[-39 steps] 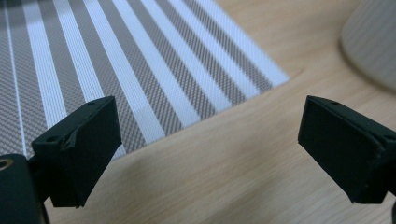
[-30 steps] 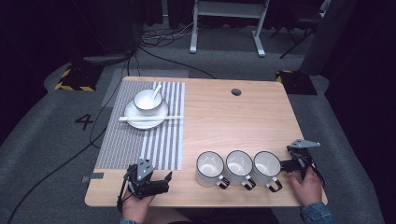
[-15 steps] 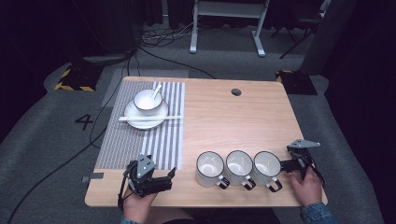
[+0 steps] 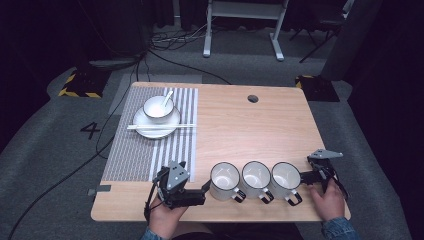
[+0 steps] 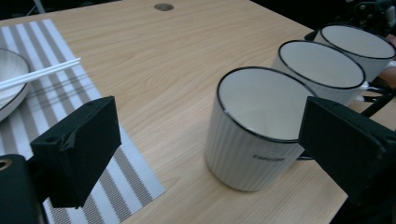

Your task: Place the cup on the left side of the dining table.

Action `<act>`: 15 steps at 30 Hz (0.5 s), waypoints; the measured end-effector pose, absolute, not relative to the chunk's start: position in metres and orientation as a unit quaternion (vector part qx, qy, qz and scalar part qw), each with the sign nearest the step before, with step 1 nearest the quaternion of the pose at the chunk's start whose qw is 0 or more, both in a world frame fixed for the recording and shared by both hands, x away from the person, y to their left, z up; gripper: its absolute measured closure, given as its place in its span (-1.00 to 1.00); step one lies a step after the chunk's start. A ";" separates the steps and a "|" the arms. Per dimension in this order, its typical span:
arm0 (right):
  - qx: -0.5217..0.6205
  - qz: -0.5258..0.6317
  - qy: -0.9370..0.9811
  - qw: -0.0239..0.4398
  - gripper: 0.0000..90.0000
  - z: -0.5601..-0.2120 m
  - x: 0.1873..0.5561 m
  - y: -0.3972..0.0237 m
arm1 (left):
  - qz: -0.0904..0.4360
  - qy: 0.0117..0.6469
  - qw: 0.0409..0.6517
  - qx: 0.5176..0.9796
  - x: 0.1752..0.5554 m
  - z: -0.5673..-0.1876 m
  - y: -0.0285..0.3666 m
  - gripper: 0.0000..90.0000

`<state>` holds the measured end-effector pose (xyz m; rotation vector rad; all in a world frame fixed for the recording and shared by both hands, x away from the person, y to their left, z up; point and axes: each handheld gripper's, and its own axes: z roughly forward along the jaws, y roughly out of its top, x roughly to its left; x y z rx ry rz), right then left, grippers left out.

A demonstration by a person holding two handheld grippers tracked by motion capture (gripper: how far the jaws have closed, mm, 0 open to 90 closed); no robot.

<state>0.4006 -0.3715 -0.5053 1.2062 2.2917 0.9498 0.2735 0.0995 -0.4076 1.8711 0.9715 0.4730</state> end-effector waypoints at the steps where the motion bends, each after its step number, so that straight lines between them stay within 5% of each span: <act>1: 0.429 0.338 0.816 0.190 -1.00 -0.505 0.401 -0.371 | 0.196 0.395 0.467 0.766 0.272 -0.406 0.097 -0.87; 15: 0.429 0.338 0.816 0.190 -1.00 -0.505 0.401 -0.371 | 0.194 0.426 0.471 0.748 0.264 -0.406 0.063 -0.99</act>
